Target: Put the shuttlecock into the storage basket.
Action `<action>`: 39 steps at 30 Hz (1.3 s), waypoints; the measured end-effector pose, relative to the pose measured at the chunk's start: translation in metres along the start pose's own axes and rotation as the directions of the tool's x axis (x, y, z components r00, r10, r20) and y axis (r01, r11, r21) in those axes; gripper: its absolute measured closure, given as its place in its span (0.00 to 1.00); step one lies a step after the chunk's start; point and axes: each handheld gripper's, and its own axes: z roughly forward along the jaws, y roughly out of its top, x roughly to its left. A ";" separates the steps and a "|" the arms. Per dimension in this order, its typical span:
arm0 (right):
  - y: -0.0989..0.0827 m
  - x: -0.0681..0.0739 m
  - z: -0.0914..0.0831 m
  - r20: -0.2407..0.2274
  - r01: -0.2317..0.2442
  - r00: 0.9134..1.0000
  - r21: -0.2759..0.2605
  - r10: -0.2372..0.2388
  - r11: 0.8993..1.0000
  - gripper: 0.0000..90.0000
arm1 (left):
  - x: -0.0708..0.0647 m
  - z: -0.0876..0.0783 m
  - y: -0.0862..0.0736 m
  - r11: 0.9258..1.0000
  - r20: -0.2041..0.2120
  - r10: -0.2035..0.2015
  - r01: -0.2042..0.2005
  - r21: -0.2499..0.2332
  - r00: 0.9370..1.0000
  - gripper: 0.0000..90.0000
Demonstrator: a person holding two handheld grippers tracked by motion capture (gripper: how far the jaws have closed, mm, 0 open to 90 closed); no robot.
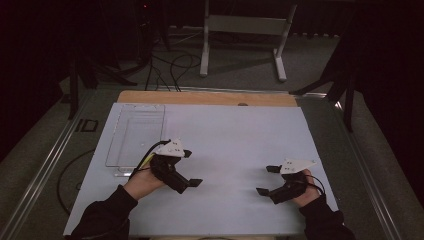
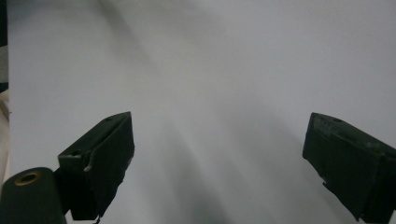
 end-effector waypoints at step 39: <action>-0.015 0.006 0.000 -0.015 -0.006 1.000 0.018 0.006 1.000 0.10 | -0.011 -0.011 -0.088 0.998 -0.016 -0.031 0.031 0.051 0.999 0.00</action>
